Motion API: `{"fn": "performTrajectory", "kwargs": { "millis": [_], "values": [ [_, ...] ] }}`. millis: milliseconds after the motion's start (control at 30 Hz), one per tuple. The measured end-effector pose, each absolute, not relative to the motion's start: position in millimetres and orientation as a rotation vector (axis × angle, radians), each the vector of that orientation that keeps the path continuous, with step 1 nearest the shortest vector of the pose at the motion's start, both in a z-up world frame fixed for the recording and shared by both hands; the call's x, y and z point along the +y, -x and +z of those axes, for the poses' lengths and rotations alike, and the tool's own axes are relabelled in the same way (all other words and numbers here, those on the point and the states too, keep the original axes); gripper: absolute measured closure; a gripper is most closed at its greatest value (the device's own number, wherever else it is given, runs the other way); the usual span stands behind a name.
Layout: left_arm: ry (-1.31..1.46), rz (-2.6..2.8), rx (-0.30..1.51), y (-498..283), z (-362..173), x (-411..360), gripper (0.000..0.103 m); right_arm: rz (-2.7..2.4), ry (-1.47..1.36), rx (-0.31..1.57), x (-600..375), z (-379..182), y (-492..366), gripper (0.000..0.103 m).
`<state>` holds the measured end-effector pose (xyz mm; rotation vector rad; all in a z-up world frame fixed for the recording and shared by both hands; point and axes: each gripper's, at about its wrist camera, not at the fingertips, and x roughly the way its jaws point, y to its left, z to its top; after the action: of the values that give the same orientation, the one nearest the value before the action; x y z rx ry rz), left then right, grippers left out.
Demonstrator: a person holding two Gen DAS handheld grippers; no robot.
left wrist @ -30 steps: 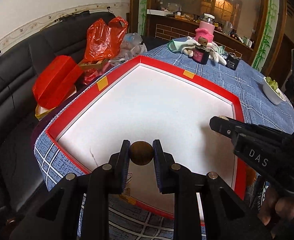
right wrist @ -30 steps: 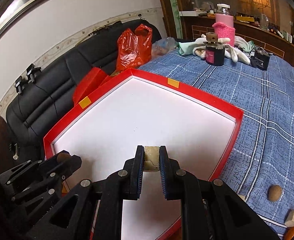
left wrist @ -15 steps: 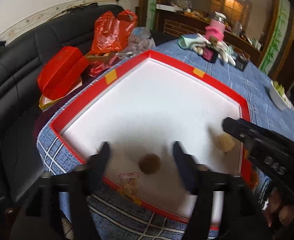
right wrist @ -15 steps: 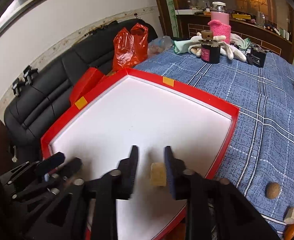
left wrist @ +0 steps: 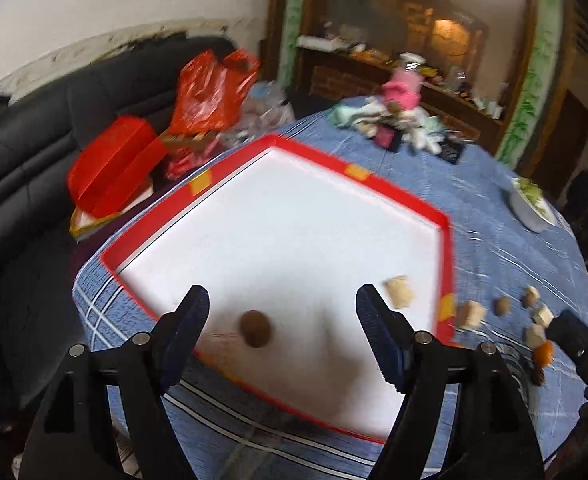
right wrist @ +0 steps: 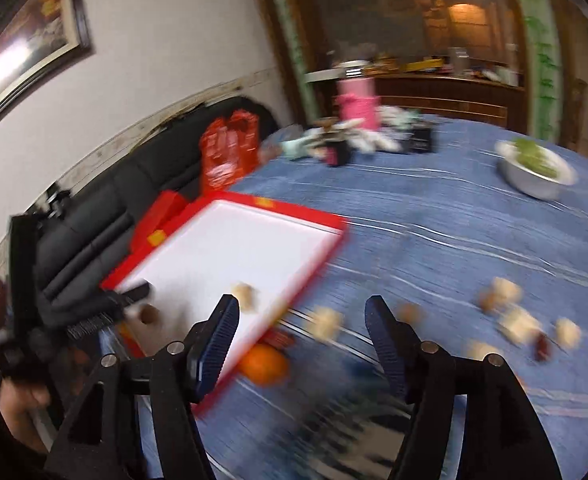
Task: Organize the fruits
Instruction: 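Grasp a mandarin orange beside the tray with the right tool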
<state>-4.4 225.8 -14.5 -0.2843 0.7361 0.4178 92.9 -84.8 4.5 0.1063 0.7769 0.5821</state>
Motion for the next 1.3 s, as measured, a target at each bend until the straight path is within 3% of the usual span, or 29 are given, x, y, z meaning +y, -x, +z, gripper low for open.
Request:
{"fn": "performTrajectory", "kwargs": {
  "millis": [300,600,800,1300],
  "values": [
    [0.138,0.129,0.711,8,-8,139,0.027,0.416,-0.134,0.872,-179,-38,-59,0.036],
    [0.072,0.166,0.668,30,-7,133,0.027,0.597,-0.081,0.846,-130,-31,-60,0.037],
    [0.093,0.189,0.629,44,-3,149,0.027,0.784,0.057,0.876,-55,-38,-72,0.055],
    [0.118,0.129,0.654,35,-6,155,0.027,0.849,0.132,0.95,-12,-62,-97,0.068]
  ]
}}
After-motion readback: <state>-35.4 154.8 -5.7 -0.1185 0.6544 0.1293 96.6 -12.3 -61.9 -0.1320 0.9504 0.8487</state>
